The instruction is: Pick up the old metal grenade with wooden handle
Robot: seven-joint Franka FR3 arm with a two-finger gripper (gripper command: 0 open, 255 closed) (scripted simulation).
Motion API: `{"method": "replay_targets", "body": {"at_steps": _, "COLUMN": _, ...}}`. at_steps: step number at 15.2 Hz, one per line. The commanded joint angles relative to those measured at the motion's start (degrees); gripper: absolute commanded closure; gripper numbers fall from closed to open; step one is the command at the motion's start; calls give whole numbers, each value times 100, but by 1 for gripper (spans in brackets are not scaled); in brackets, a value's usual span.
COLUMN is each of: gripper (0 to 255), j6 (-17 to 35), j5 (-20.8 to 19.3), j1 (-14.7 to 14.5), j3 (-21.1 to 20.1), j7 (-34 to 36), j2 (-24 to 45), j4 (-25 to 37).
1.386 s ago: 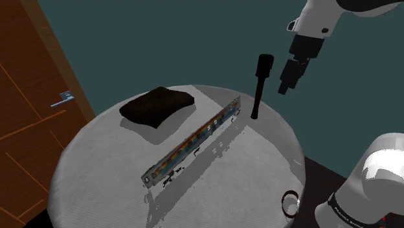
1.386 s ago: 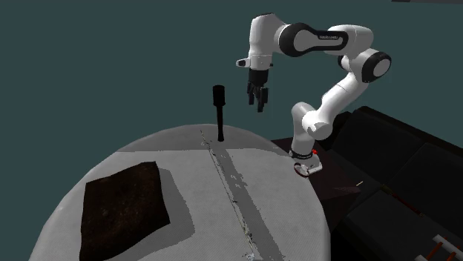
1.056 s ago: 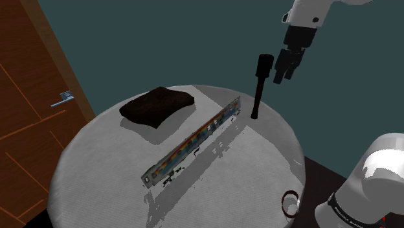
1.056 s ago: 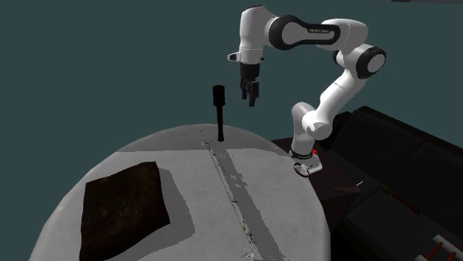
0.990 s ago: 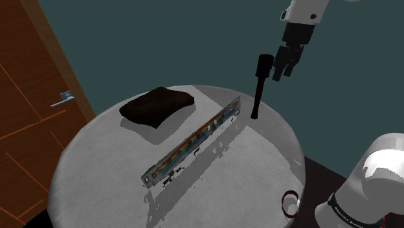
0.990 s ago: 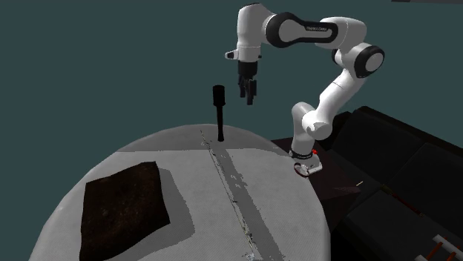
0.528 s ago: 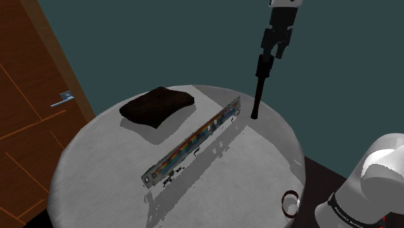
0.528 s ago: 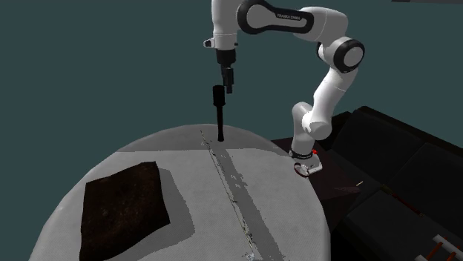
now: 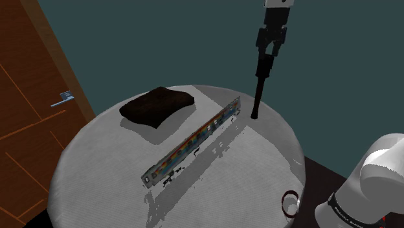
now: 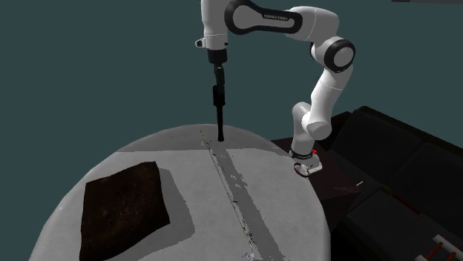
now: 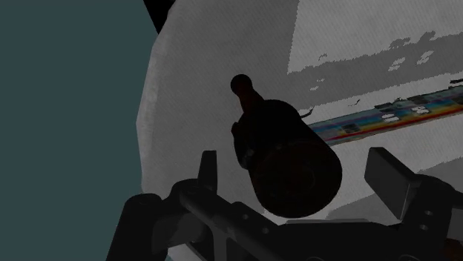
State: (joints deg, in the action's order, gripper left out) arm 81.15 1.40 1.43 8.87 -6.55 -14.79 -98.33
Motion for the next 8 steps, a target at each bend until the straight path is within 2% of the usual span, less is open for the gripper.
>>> {"method": "replay_targets", "body": {"at_steps": 1, "gripper": 0, "j6": 163, "j5": -13, "j1": 8, "j3": 6, "j7": -16, "j2": -69, "j4": -231}}
{"method": "replay_targets", "body": {"at_steps": 4, "gripper": 0, "j6": 289, "j5": -19, "j1": 10, "j3": 4, "j7": -17, "j2": -112, "j4": -399}}
{"method": "replay_targets", "body": {"at_steps": 5, "gripper": 255, "j6": 289, "j5": -21, "j1": 10, "j3": 1, "j7": -12, "j2": -124, "j4": -412}}
{"method": "replay_targets", "body": {"at_steps": 8, "gripper": 255, "j6": 291, "j5": -21, "j1": 11, "j3": 3, "j7": -16, "j2": -122, "j4": -411}}
